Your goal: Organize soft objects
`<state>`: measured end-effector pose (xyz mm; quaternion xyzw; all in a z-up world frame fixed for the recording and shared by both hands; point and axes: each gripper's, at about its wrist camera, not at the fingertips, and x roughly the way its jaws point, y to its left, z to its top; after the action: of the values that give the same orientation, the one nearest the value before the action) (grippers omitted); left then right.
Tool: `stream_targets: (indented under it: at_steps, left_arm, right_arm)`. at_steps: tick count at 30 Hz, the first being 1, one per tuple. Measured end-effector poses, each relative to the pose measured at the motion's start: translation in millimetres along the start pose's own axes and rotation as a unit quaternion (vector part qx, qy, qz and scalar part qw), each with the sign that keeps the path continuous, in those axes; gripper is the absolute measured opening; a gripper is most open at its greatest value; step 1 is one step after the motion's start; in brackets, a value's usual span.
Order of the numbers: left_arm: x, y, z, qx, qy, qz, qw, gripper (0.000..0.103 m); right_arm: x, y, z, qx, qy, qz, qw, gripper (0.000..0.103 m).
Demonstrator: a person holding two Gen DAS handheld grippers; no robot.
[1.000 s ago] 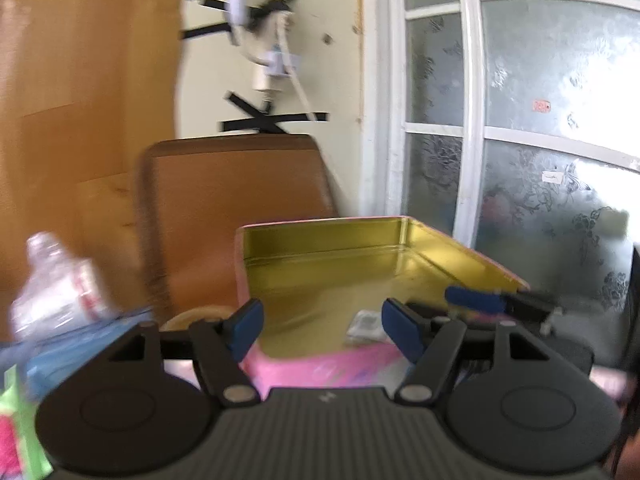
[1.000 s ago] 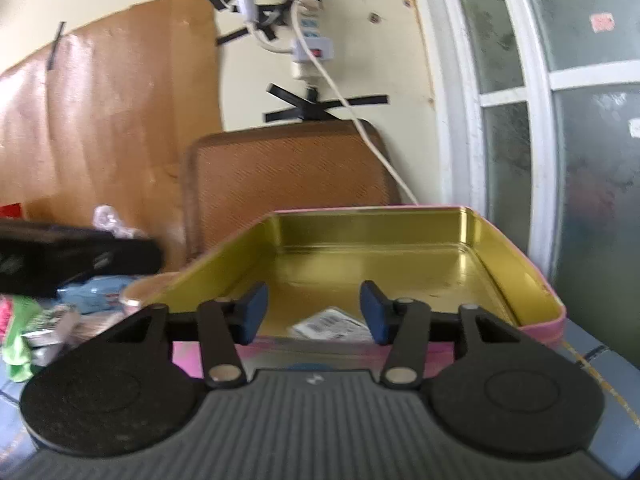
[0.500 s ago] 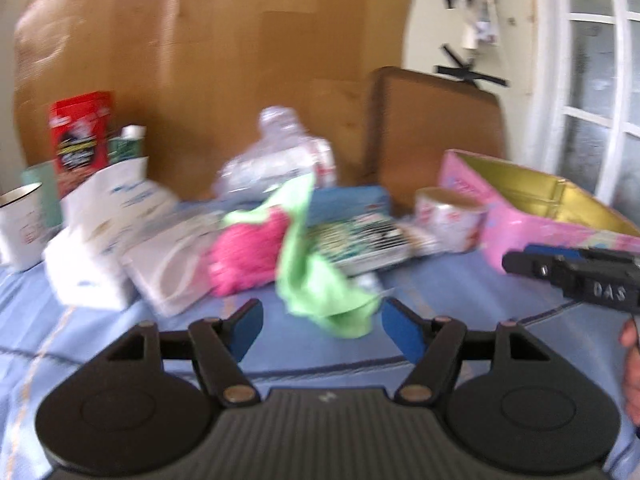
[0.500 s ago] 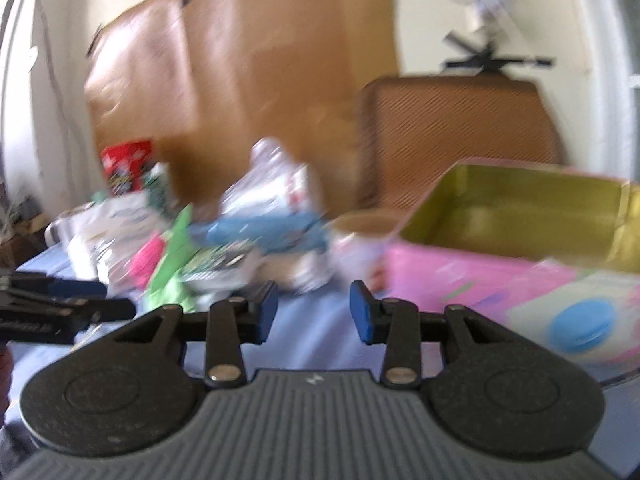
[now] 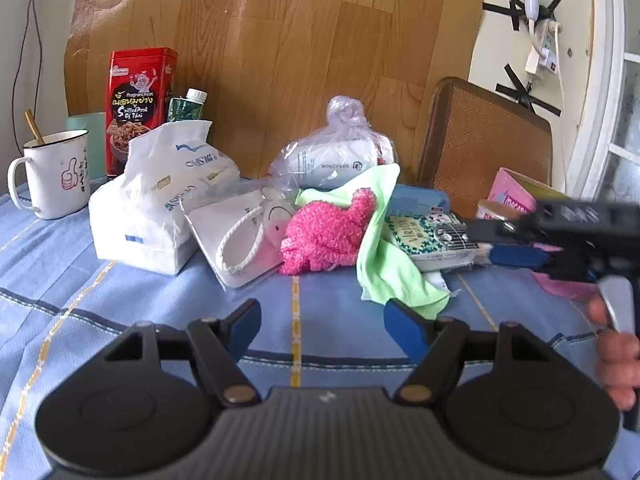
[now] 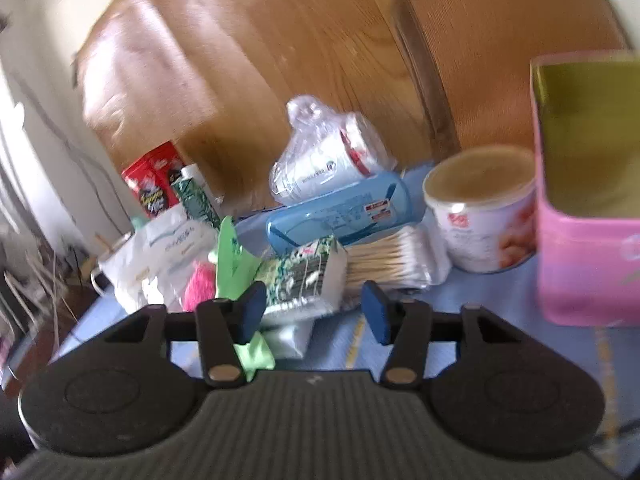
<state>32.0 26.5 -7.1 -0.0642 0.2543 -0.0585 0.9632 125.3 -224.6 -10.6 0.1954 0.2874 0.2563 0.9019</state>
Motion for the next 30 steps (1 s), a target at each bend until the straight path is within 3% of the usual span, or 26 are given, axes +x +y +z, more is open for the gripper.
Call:
stream_targets:
  at_steps: [4,5,12,17,19,21,23,26,30]
  left_arm:
    - [1.1,0.5,-0.8,-0.001,0.004,-0.006,1.0000,0.070]
    - [0.9,0.9,-0.9,-0.003,0.004,-0.006,1.0000,0.071]
    - [3.8,7.1,0.9,-0.019,0.015,-0.020,0.9995,0.073]
    - [8.2,-3.2,5.8,-0.007,0.040,-0.068,0.9969,0.073]
    - [7.7,-21.5,10.5,0.011,0.044,-0.100,0.9939,0.073]
    - [7.1,-47.1,15.7,0.034,0.051,-0.144,0.9878,0.073]
    - [9.5,-72.1,19.2,0.056,0.070,-0.179,0.9798,0.073]
    - [18.4,-108.6,20.5,0.084,0.111,-0.222,0.9650,0.073]
    - [30.6,-139.7,9.2,0.102,0.163,-0.241,0.9512,0.065]
  right_arm:
    - [21.2,-10.0,3.4,0.072,0.036,0.031,0.996,0.052]
    - [22.2,-11.4,2.5,0.083,0.043,0.040,0.995,0.028]
    - [-38.4,-22.7,-26.2,0.086,0.036,0.041,0.995,0.027]
    - [-109.7,-50.0,-58.0,0.084,0.019,0.003,0.996,0.031]
    - [-136.0,-50.5,-71.0,0.049,0.011,-0.025,0.998,0.040]
    - [-151.2,-41.2,-79.9,-0.004,-0.007,-0.071,0.997,0.059]
    - [-162.0,-29.8,-89.0,-0.072,-0.029,-0.105,0.991,0.062]
    - [-155.8,-12.4,-100.3,-0.166,-0.028,-0.124,0.978,0.063]
    - [-137.5,-6.6,-109.1,-0.218,-0.013,-0.121,0.968,0.064]
